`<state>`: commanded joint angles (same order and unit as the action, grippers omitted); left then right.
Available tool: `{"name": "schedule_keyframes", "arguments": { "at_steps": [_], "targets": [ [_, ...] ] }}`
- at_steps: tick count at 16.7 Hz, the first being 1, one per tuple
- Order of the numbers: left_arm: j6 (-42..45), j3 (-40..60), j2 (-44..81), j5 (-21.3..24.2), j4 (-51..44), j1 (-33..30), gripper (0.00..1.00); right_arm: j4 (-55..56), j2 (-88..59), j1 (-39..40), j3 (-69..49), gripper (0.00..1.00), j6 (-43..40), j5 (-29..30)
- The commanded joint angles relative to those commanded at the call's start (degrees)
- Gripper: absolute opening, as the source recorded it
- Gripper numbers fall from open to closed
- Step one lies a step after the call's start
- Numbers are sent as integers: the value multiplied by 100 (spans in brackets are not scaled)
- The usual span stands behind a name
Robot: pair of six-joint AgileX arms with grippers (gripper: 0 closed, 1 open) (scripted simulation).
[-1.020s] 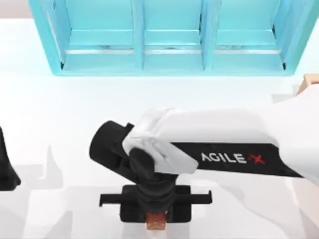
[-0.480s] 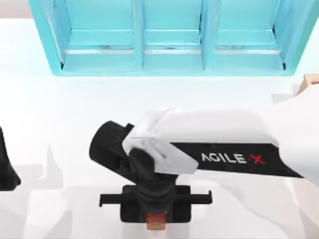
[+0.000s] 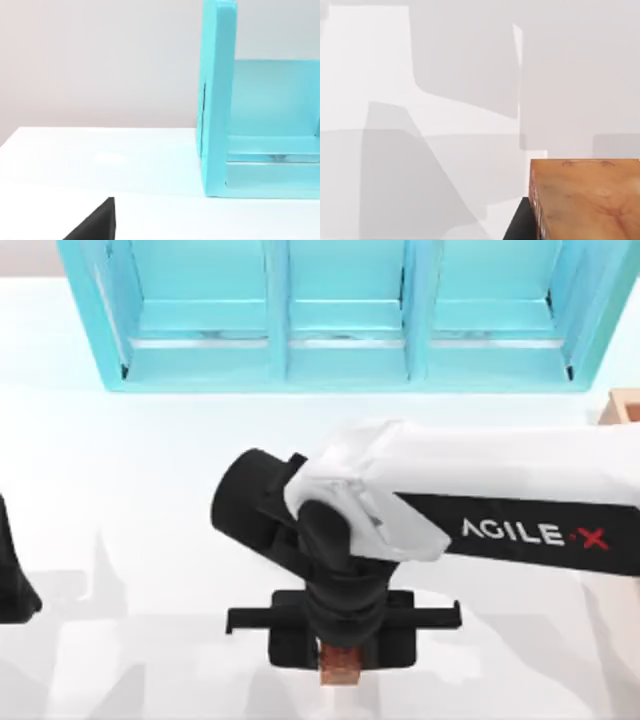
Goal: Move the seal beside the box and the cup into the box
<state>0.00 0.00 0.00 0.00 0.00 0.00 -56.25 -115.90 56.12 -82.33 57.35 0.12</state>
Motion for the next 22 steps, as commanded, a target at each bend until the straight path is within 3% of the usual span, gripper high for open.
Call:
{"name": "schedule_keyframes", "arguments": {
  "at_steps": [8, 15, 22],
  "targets": [
    [0, 0, 0, 0, 0, 0, 100, -1035, 1653, -632, 608, 0, -663, -10],
    [0, 0, 0, 0, 0, 0, 100, -1093, 1685, -720, 593, 0, -768, -9],
    [0, 0, 0, 0, 0, 0, 100, -1414, 1569, -2361, 186, 0, -2385, -11]
  ]
}}
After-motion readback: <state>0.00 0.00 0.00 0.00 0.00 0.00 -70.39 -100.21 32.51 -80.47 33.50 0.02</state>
